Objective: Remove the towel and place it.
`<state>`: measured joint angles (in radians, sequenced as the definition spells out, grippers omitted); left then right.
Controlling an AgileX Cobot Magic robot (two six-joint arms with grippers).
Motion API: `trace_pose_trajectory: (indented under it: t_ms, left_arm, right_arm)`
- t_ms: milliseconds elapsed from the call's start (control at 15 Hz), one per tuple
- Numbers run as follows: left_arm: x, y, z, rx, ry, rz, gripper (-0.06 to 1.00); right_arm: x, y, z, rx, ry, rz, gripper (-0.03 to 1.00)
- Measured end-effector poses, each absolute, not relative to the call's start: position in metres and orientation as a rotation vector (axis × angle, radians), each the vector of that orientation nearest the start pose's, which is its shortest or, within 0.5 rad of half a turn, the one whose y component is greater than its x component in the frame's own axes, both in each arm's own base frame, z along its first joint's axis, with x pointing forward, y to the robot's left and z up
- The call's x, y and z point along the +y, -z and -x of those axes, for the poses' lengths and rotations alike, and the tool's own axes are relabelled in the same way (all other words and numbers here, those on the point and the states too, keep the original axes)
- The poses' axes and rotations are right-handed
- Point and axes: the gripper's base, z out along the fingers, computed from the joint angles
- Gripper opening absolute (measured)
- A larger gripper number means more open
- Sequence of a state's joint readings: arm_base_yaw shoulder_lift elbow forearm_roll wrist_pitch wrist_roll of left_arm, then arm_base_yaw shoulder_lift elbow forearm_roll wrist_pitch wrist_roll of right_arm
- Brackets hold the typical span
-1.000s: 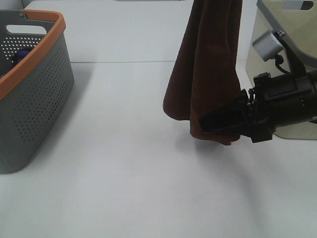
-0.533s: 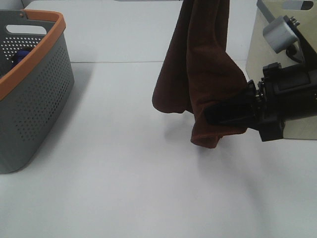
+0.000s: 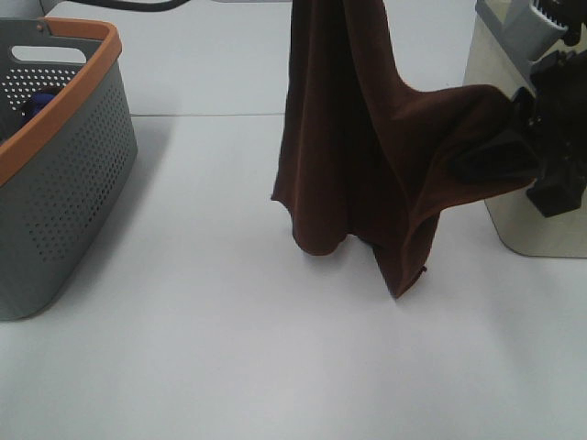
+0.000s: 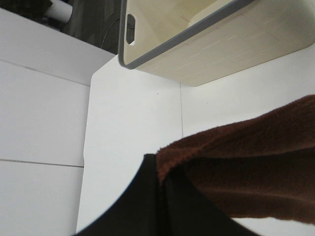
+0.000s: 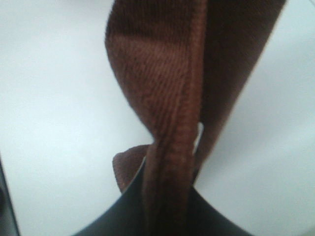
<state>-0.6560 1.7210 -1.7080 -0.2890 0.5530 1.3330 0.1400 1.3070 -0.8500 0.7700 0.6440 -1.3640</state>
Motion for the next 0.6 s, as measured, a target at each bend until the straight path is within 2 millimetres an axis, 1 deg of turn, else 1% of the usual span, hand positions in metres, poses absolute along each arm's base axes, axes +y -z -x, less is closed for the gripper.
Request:
trace_pose_trajectory:
  t_ms: [133, 267, 333, 467, 533, 600]
  left_arm:
    - [-0.249, -0.391, -0.332, 1.342, -0.093, -1.527, 0.0]
    - [-0.24, -0.379, -0.349, 1.411, -0.101, -1.486, 0.0]
    - [-0.239, -0.375, -0.355, 1.422, -0.111, -1.468, 0.0]
    - [-0.239, -0.371, -0.364, 1.409, -0.138, -1.423, 0.0]
    - [-0.242, -0.366, -0.375, 1.38, -0.173, -1.364, 0.0]
    - [-0.243, -0.362, -0.382, 1.362, -0.194, -1.325, 0.0]
  right_arm:
    - [0.066, -0.291, -0.262, 1.988, -0.035, 1.237, 0.02]
    - [0.061, -0.313, -0.276, 1.893, 0.139, 1.258, 0.02]
    - [0.061, -0.32, -0.284, 1.856, 0.183, 1.256, 0.02]
    - [0.063, -0.326, -0.304, 1.812, 0.224, 1.283, 0.02]
    - [0.065, -0.321, -0.326, 1.781, 0.264, 1.33, 0.02]
    - [0.066, -0.319, -0.337, 1.747, 0.307, 1.359, 0.02]
